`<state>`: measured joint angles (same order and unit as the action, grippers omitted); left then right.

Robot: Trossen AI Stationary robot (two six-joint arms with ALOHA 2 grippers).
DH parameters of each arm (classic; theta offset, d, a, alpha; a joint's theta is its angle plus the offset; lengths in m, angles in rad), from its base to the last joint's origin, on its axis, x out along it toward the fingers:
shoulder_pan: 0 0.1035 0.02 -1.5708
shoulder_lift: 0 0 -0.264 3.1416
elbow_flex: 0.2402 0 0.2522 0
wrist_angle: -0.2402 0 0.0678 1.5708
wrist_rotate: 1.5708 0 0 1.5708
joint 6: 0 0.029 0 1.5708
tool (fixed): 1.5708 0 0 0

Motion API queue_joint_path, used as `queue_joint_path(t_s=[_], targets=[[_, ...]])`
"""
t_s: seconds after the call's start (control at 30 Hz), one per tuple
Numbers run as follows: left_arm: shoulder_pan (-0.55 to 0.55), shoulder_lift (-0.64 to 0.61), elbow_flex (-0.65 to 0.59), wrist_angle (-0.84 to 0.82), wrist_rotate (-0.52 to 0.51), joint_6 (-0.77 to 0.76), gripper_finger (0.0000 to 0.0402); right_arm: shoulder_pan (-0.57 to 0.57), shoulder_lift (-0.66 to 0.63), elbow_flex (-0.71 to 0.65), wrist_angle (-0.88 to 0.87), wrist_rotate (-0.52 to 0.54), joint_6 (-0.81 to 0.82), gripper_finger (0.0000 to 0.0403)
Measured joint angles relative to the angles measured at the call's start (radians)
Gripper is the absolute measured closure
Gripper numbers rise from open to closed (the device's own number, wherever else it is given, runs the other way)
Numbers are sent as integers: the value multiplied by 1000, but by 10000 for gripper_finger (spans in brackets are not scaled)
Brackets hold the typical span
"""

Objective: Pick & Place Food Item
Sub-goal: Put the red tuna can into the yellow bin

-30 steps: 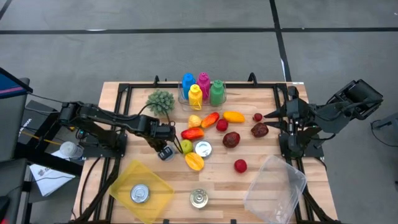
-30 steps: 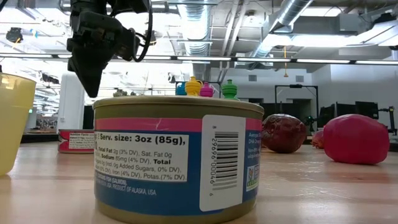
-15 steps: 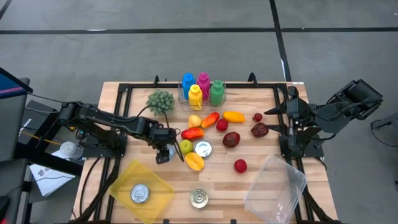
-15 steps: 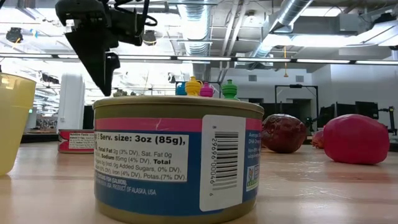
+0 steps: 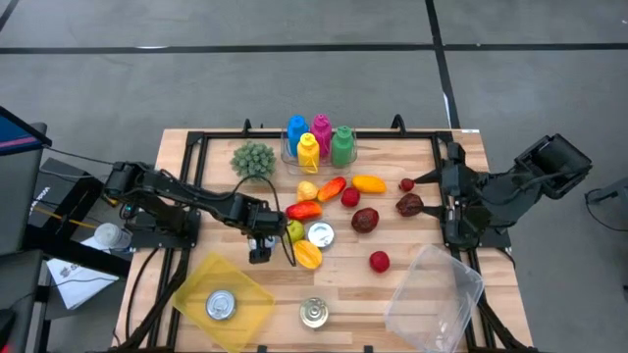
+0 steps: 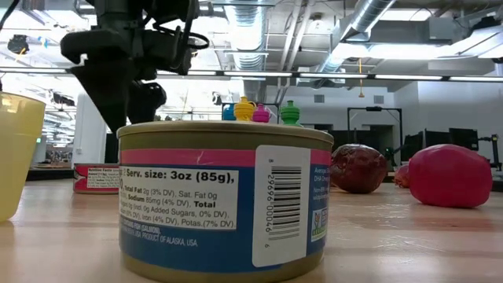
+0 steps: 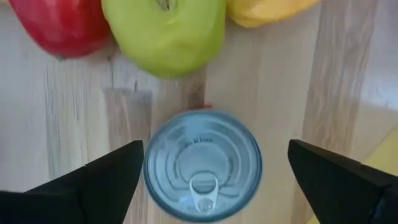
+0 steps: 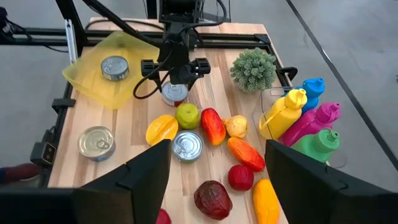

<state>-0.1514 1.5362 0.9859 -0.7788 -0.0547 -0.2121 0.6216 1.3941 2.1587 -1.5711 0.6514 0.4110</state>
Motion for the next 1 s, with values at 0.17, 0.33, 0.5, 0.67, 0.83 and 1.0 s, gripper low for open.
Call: queue_joint_path(t_s=[0.17,0.33,0.5,0.67,0.83,1.0], targets=[[0,35,0,37,-2,35,12,-2,0,-9,0,0,5,150],[-3,67,0,42,-3,58,3,0,0,-9,0,0,25,150],[-9,107,0,51,-6,82,6,0,0,-9,0,0,26,150],[-22,153,0,54,-4,85,3,0,0,-9,0,0,26,150],[-30,193,0,31,4,77,14,0,0,-9,0,0,26,150],[-30,215,5,-1,5,54,65,0,0,-9,0,0,26,150]])
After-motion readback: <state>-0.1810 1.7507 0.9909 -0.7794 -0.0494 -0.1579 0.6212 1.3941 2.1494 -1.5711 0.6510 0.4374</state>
